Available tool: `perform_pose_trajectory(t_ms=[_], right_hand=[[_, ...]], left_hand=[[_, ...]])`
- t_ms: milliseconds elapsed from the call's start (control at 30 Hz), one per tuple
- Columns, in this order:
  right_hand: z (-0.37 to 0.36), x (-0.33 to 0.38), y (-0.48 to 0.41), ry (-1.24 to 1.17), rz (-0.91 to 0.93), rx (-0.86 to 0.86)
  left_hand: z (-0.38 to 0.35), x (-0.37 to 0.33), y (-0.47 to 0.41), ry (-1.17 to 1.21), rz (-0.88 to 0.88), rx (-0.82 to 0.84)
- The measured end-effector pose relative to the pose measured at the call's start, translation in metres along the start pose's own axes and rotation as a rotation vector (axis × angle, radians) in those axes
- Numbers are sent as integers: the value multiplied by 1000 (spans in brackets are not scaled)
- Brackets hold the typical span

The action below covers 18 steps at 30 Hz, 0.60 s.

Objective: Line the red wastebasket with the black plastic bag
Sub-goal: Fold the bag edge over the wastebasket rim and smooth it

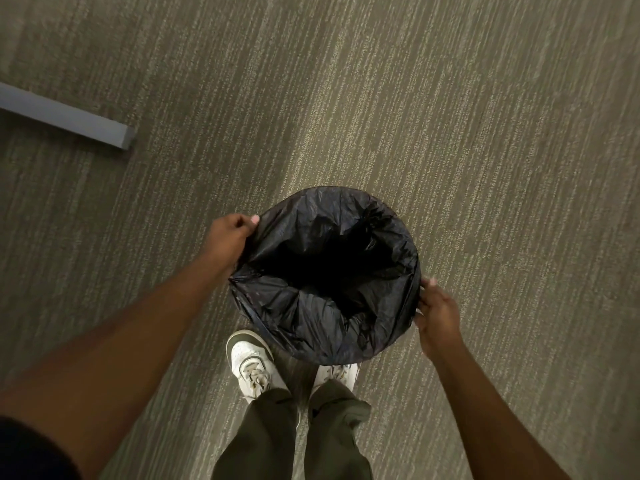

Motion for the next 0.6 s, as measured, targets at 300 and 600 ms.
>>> perform_pose_trajectory(t_ms=[300, 600], right_hand=[[-2, 9, -12, 104, 4, -13], [-9, 45, -2, 544, 291, -564]], left_hand=[[-16, -1, -7, -152, 121, -66], [-20, -23, -13, -206, 72, -39]])
Point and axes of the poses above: each hand's wrist, its own y-axis away from the middle knuckle, its own z-axis out of the back of the hand, x = y × z, the point moved 5 cm from there along -y, towards the middle knuckle, and after that the axes turned 7 degrees about -x, right-handed, at the moved point
